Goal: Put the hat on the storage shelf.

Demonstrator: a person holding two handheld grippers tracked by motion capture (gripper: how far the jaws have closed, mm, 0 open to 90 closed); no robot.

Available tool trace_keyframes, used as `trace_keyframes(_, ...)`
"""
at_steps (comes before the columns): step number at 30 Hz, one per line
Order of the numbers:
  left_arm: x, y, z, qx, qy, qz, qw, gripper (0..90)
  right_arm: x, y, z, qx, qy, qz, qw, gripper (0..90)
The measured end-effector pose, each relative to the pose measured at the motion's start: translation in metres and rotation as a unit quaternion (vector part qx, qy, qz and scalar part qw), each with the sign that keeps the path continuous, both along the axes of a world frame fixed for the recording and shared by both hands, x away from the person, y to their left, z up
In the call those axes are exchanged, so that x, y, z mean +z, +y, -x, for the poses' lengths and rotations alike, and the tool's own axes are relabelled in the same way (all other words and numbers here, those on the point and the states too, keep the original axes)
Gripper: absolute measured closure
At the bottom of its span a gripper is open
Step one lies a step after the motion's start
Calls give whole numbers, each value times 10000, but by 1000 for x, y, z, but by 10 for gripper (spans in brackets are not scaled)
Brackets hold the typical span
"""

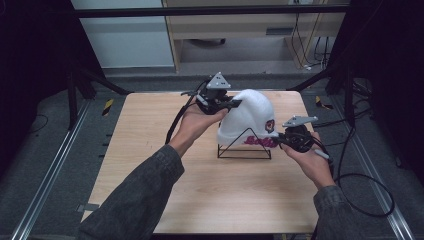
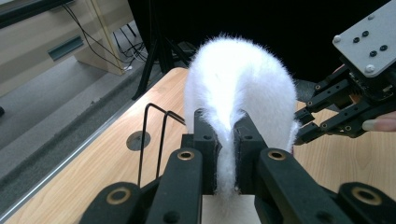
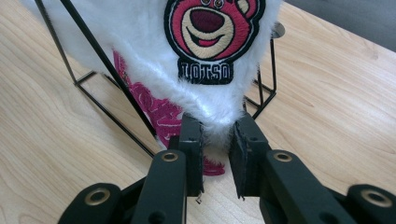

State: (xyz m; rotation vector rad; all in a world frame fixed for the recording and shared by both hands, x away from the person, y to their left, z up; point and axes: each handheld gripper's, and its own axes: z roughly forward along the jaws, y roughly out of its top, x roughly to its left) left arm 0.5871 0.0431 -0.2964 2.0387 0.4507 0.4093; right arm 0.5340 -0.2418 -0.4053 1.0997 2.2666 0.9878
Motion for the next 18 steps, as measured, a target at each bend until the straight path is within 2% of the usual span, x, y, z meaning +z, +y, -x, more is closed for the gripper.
trace_keyframes(7, -8, 0, 1, -30, 56, -26, 10000, 827, -8, 0, -1, -7, 78, 49, 10000, 762)
trace_keyframes(18, -12, 0, 2, -44, 87, 12, 10000, 828, -10, 1, -2, 2, 104, 130, 9999, 762)
